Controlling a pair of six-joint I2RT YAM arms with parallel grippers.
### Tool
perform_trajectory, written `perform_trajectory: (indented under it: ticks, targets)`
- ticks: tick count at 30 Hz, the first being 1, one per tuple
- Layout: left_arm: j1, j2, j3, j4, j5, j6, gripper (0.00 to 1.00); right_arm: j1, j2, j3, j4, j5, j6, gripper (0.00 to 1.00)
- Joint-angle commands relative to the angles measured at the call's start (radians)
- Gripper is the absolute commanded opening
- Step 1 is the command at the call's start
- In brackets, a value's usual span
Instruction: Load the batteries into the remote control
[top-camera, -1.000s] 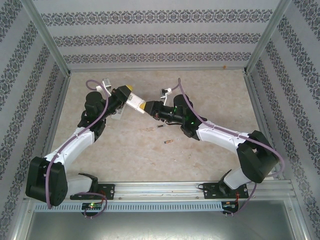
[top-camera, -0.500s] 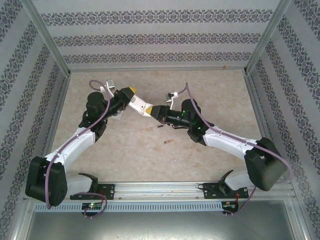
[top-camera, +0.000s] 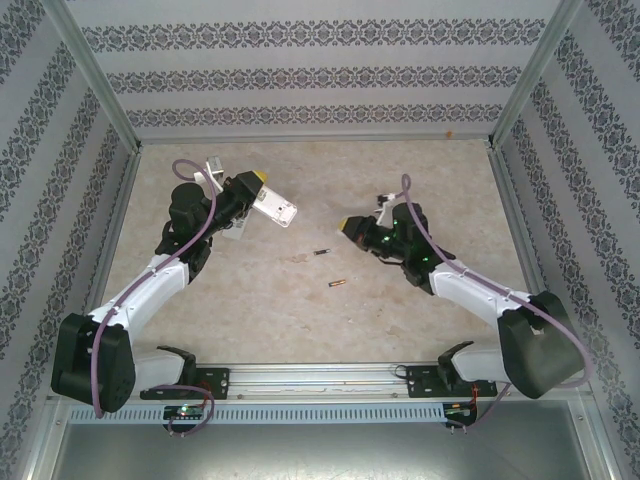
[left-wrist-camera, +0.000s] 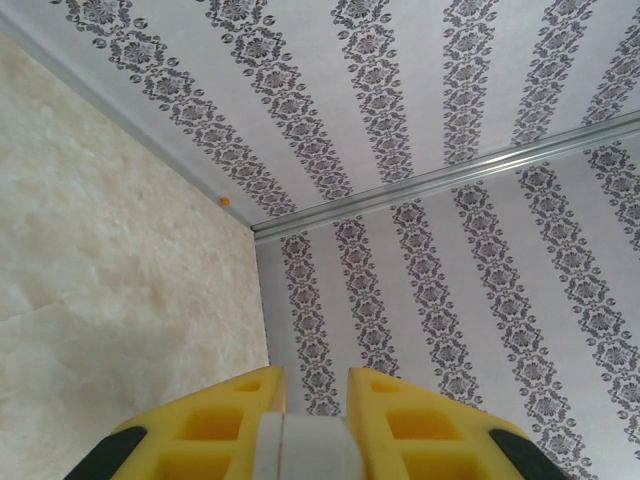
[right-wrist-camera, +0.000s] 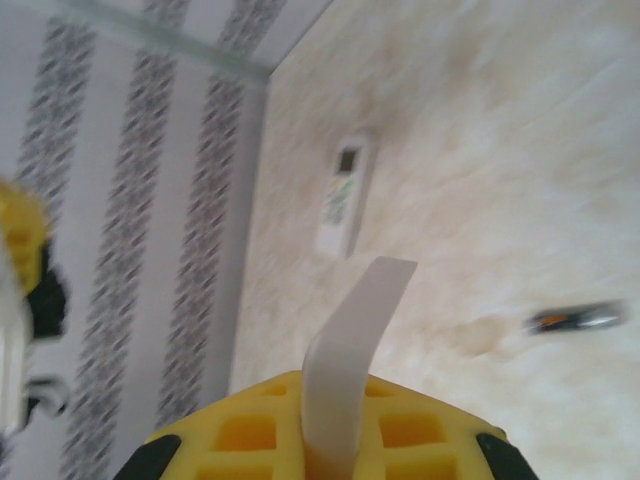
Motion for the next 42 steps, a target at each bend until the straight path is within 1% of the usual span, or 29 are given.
perform_trajectory:
  ticks: [1, 3, 4, 8, 10, 12, 16, 17, 20, 21, 23, 24, 26, 27, 29, 31, 33, 37, 42]
  targets:
    - [0.003, -0.039, 0.003, -0.033, -0.005, 0.06, 0.0, -0.105, 0.121, 0.05, -0.128, 0.022, -0.159, 0.09]
    - [0.002, -0.07, -0.015, -0.078, -0.017, 0.088, 0.0, -0.162, 0.23, 0.084, -0.128, -0.021, -0.191, 0.1]
    - [0.003, -0.084, -0.024, -0.094, -0.023, 0.096, 0.0, -0.175, 0.276, 0.103, -0.131, -0.033, -0.203, 0.11]
    - [0.002, -0.141, -0.051, -0.156, -0.05, 0.133, 0.0, -0.185, 0.439, 0.178, -0.143, -0.088, -0.222, 0.14]
    - [0.002, -0.155, -0.054, -0.178, -0.06, 0.146, 0.0, -0.182, 0.481, 0.181, -0.138, -0.075, -0.198, 0.16]
    - [0.002, -0.162, -0.055, -0.189, -0.062, 0.151, 0.0, -0.188, 0.492, 0.154, -0.14, -0.028, -0.164, 0.19]
    - [0.003, -0.159, -0.048, -0.2, -0.06, 0.154, 0.0, -0.22, 0.438, 0.096, -0.225, 0.056, -0.146, 0.38]
    - [0.002, -0.155, -0.046, -0.2, -0.06, 0.154, 0.0, -0.23, 0.415, 0.083, -0.242, 0.065, -0.149, 0.41]
    - [0.002, -0.142, -0.042, -0.199, -0.052, 0.15, 0.0, -0.265, 0.285, 0.047, -0.285, 0.074, -0.189, 0.49]
    - [0.002, -0.139, -0.044, -0.196, -0.047, 0.145, 0.0, -0.265, 0.234, 0.046, -0.303, 0.078, -0.216, 0.5]
    - [0.001, -0.141, -0.048, -0.189, -0.038, 0.135, 0.0, -0.252, 0.103, 0.045, -0.319, 0.093, -0.284, 0.58]
    - [0.0, -0.142, -0.048, -0.185, -0.034, 0.131, 0.0, -0.23, 0.034, 0.048, -0.318, 0.114, -0.324, 0.64]
    - [-0.008, -0.147, -0.044, -0.183, -0.03, 0.135, 0.0, -0.149, -0.086, 0.057, -0.286, 0.149, -0.455, 0.76]
    - [-0.014, -0.148, -0.039, -0.188, -0.031, 0.144, 0.0, -0.077, -0.145, 0.064, -0.262, 0.172, -0.56, 0.86]
    - [-0.023, -0.149, -0.027, -0.205, -0.038, 0.16, 0.0, 0.087, -0.229, 0.072, -0.208, 0.214, -0.788, 0.96]
    - [-0.03, -0.147, -0.023, -0.216, -0.043, 0.168, 0.0, 0.228, -0.261, 0.088, -0.165, 0.251, -0.96, 0.98]
    - [-0.035, -0.145, -0.024, -0.21, -0.044, 0.167, 0.0, 0.308, -0.243, 0.126, -0.149, 0.244, -1.048, 0.98]
    - [-0.047, -0.149, -0.022, -0.206, -0.046, 0.166, 0.0, 0.398, -0.123, 0.249, -0.17, 0.221, -1.095, 0.98]
    - [-0.056, -0.165, -0.017, -0.219, -0.055, 0.176, 0.0, 0.44, 0.045, 0.383, -0.18, 0.231, -1.079, 0.98]
